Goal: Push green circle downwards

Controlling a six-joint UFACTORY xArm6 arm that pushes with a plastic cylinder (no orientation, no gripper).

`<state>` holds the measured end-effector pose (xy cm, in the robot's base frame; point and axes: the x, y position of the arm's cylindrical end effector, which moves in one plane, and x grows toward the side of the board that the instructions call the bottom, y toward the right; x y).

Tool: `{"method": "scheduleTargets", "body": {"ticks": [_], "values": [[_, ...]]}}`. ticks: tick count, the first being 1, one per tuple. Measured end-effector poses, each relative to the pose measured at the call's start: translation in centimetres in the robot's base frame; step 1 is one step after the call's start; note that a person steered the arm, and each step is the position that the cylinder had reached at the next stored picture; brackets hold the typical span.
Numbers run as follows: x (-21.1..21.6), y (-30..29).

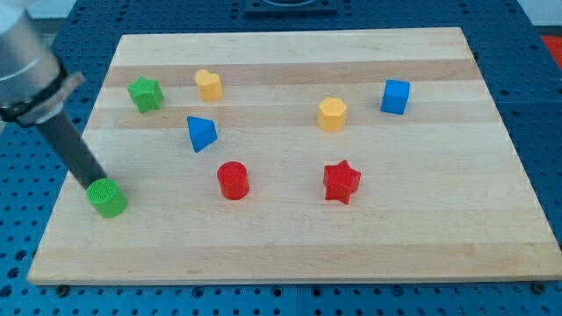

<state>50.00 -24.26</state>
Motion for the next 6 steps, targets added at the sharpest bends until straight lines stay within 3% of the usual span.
{"method": "scheduleTargets", "body": {"ticks": [2, 5, 6], "values": [[-1.9, 2.9], [3.4, 1.1], [0.2, 2.4]]}}
